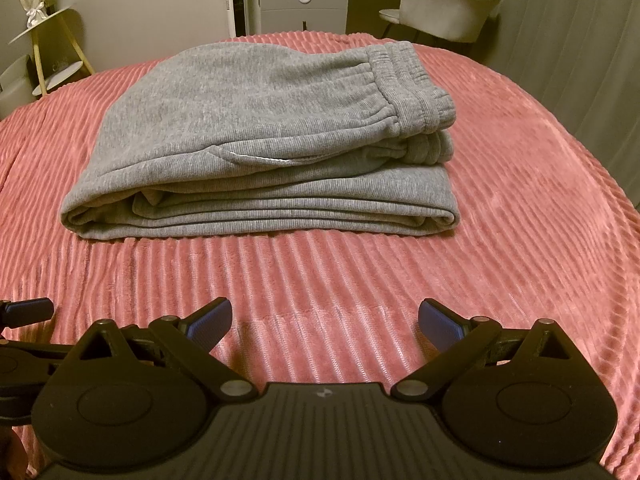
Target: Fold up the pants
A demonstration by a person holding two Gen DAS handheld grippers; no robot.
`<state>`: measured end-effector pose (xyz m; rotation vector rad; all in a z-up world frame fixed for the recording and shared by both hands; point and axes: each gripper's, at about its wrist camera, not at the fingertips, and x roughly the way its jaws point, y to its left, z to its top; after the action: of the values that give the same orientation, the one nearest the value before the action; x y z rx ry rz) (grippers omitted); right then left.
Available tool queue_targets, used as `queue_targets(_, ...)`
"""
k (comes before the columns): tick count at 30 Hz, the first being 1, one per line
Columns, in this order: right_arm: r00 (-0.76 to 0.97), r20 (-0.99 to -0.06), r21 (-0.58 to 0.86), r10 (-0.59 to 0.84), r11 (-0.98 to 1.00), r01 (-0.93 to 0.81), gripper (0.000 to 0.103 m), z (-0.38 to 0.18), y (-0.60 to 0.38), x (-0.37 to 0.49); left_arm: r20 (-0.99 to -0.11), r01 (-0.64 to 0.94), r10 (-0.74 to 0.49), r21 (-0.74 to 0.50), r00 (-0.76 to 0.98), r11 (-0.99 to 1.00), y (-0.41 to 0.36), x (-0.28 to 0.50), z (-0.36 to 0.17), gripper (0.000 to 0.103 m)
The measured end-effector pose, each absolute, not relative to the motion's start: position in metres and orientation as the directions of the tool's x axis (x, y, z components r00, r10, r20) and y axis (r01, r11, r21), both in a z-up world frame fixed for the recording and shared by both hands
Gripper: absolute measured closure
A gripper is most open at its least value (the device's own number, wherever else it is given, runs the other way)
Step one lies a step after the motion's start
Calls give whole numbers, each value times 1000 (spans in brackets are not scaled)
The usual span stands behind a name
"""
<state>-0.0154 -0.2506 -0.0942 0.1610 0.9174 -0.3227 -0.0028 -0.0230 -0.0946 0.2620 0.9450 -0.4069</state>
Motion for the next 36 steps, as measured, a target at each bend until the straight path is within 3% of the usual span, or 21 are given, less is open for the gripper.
queue_targets(36,562,-801,-5,-208,940,341,4,-95,-251,-16,-826,434,-213,42,521,900,-22,-1,-91,4)
